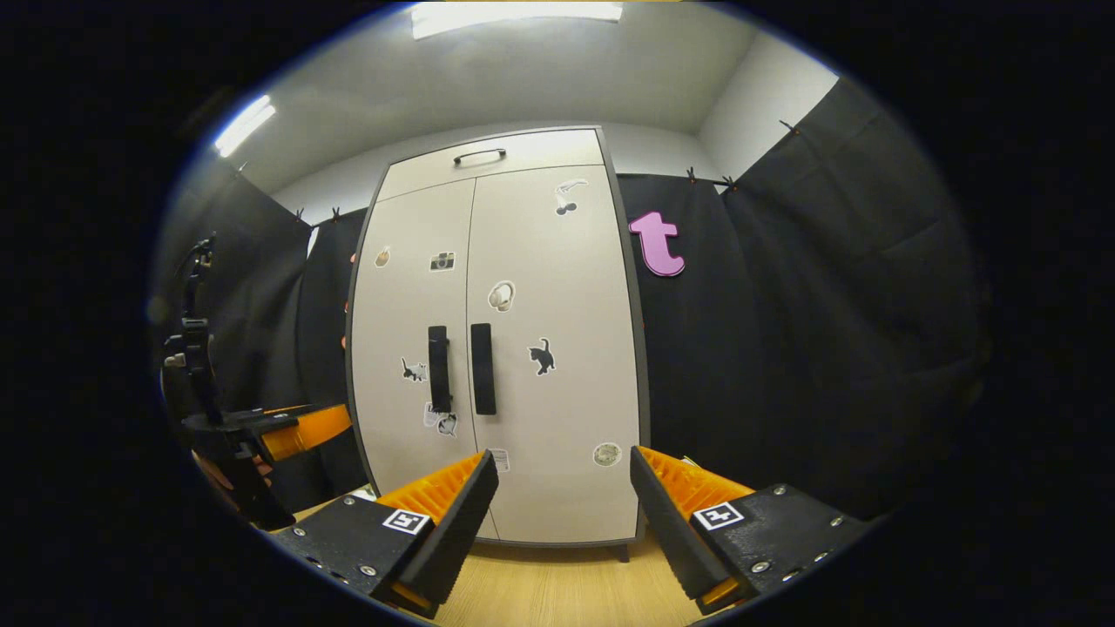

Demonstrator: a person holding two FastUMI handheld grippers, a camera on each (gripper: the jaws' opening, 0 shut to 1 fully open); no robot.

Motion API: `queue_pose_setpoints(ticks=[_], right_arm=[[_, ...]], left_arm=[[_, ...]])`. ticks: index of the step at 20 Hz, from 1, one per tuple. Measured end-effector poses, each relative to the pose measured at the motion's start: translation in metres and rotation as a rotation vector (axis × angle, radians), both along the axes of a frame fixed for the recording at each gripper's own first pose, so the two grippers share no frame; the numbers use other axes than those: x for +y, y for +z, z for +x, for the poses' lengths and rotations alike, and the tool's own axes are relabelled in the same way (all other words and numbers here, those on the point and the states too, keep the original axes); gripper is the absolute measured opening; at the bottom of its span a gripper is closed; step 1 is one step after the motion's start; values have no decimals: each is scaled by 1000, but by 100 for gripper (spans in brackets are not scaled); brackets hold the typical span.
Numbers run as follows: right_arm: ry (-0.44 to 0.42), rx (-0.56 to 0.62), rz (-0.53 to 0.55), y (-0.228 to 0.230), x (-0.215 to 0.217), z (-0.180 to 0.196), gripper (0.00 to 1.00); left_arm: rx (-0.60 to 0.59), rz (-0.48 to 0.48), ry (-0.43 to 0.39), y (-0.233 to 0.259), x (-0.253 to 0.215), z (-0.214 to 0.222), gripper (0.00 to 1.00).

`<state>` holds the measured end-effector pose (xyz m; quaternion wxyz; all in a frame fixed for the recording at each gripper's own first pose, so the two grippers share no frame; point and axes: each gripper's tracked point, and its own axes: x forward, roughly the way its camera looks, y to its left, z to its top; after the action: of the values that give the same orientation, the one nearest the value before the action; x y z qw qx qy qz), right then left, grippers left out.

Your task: Grab one shoe with the right hand and put it into the shoe cabinet, grab the other shoe with the left hand and put it into the shoe cabinet; then close the right door with the right hand and the left door with the left hand.

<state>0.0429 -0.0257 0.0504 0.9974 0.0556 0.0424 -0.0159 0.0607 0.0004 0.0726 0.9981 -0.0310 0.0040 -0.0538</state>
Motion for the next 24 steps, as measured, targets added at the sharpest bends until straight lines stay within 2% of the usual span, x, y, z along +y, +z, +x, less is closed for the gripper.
queue_pose_setpoints(ticks=[4, 9, 13, 24], right_arm=[[23, -9, -9, 1, 15, -10, 94], [53, -3, -18, -4, 29, -24, 94], [73, -5, -23, 1, 36, -28, 94], [100, -6, -33, 5, 46, -31, 94]], left_arm=[[-14, -18, 27, 5, 13, -33, 96], [-19, -36, 34, 10, 20, -50, 96], [-14, -65, 43, 5, 25, -57, 96], [-13, -17, 40, 6, 21, -60, 96]])
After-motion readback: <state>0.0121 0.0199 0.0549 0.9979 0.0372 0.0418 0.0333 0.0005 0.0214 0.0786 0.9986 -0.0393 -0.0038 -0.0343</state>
